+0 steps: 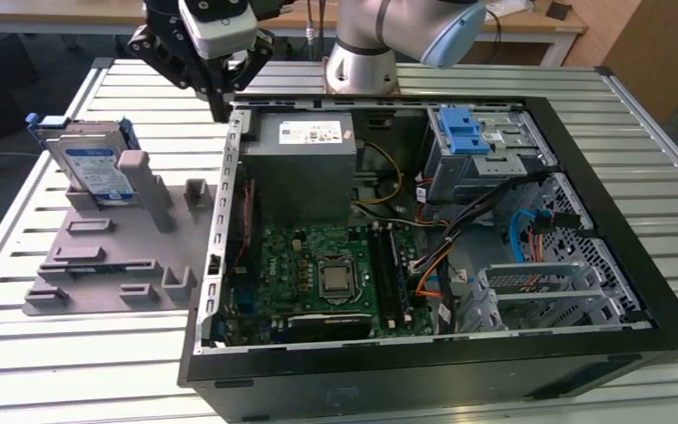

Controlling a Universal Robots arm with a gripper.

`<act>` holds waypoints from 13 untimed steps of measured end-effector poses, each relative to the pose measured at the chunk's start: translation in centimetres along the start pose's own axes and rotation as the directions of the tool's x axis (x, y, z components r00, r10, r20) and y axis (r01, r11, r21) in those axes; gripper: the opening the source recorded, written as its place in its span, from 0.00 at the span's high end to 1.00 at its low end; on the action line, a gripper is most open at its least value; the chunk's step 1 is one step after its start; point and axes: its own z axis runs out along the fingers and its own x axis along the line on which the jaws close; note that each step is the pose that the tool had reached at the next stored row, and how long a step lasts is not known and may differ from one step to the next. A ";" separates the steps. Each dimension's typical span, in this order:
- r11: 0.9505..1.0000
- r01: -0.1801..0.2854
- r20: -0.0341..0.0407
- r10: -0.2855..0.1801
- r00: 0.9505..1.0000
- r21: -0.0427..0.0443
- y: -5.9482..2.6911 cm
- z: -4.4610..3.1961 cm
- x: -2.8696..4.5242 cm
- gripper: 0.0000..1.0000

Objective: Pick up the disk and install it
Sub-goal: 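Reach for the disk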

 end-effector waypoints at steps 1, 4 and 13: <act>1.000 0.000 0.000 0.000 1.000 0.000 -0.01 0.01 0.07 0.89; 1.000 0.000 -0.001 0.000 1.000 0.000 -0.03 0.03 0.29 0.89; 1.000 0.000 -0.004 0.000 1.000 0.000 -0.08 0.10 1.01 0.89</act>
